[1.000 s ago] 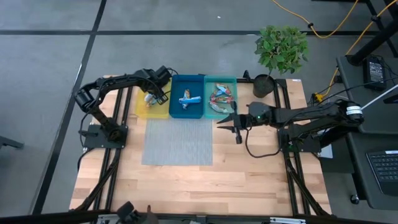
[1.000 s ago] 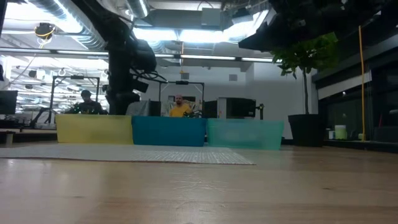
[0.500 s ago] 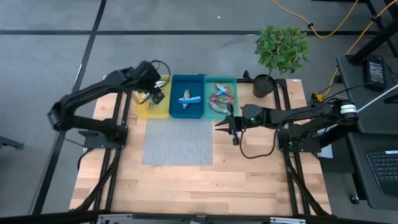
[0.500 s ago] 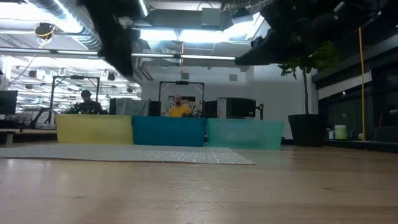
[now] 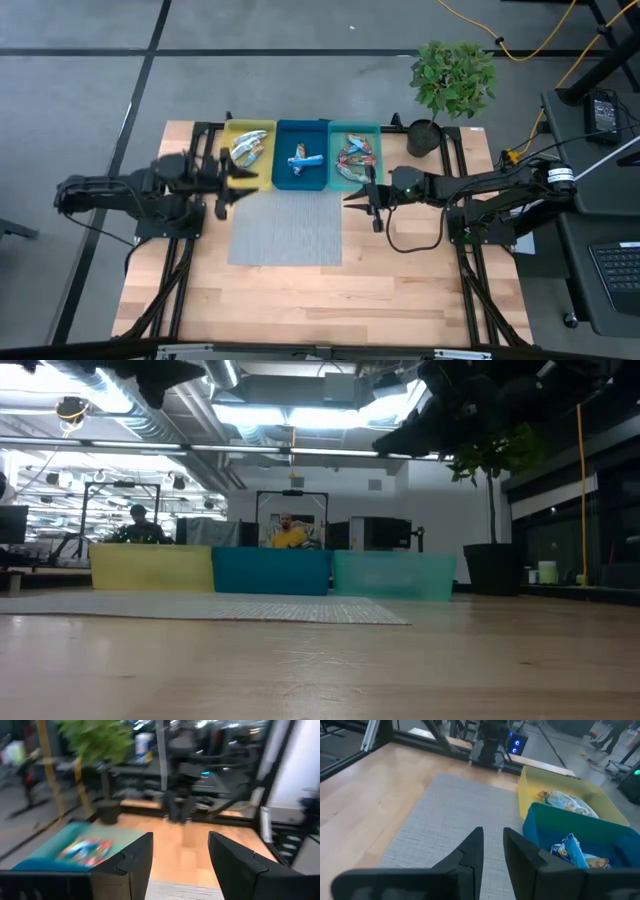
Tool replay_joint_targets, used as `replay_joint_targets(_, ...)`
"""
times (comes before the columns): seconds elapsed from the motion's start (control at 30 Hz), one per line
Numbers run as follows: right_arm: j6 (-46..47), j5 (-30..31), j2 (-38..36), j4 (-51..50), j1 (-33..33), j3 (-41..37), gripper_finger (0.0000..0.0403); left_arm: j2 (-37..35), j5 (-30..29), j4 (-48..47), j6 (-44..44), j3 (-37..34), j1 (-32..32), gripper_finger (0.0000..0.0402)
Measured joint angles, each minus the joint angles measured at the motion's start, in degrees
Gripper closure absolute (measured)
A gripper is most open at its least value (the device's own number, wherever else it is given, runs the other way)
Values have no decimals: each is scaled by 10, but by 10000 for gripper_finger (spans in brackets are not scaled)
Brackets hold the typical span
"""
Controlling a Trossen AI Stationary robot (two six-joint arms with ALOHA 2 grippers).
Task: Pick and place Granola Bars by type
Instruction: Return to Home Position
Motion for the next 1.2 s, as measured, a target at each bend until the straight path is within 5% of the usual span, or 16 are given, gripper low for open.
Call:
replay_joint_targets(0.33,0,0,0,0,0,0,325,-67,-27,222,75,-204,-90,219)
replay_joint_targets(0.53,0,0,0,-11,0,0,325,-136,-70,239,88,-241,-89,219)
replay_joint_targets(0.8,0,-1,0,-21,0,0,325,-277,-61,135,94,-242,-89,219)
replay_joint_targets(1.2,-2,-6,0,-25,11,0,325,-278,-90,-29,86,-240,-89,219)
